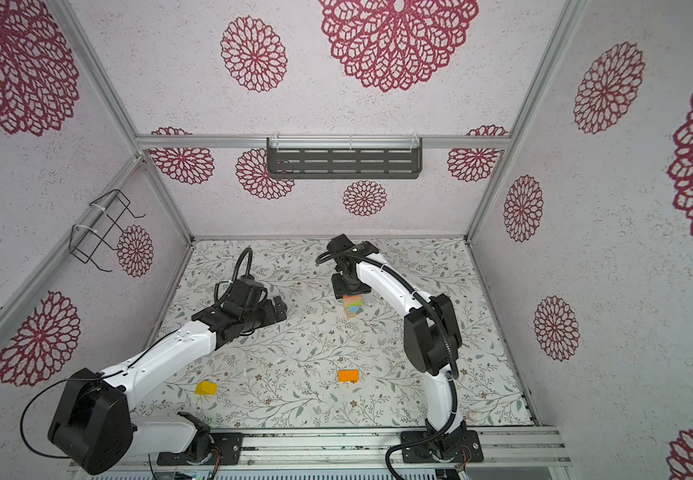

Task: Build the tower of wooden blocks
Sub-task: 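Carry the red block above the stack and align it over the wood block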

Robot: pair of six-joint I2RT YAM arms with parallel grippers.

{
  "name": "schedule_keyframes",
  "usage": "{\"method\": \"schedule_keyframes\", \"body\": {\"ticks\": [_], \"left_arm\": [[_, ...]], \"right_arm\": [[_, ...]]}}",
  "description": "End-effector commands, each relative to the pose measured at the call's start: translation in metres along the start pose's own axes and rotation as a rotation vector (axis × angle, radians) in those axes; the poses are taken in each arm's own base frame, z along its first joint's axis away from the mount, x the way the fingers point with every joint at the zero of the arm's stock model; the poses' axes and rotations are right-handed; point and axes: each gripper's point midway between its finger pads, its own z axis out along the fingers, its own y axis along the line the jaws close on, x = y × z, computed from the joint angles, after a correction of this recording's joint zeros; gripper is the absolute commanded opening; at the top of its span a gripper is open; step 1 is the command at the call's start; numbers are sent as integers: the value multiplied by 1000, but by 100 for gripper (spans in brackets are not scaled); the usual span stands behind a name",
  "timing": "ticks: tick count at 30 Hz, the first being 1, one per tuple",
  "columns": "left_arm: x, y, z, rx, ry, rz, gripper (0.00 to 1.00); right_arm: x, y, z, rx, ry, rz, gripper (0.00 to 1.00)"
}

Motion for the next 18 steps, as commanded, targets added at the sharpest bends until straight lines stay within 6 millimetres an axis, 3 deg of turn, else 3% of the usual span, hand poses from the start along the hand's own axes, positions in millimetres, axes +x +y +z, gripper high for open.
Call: {"method": "schedule_keyframes", "body": {"ticks": [1,18], "left_arm": [[-5,-6,1,3,-17,-4,97],[-4,-11,6,13,-7,-6,97]], "right_arm": [[-8,1,-22,-18,-53,-16,56],[-4,-2,-15,-3,-44,-30,59]]}}
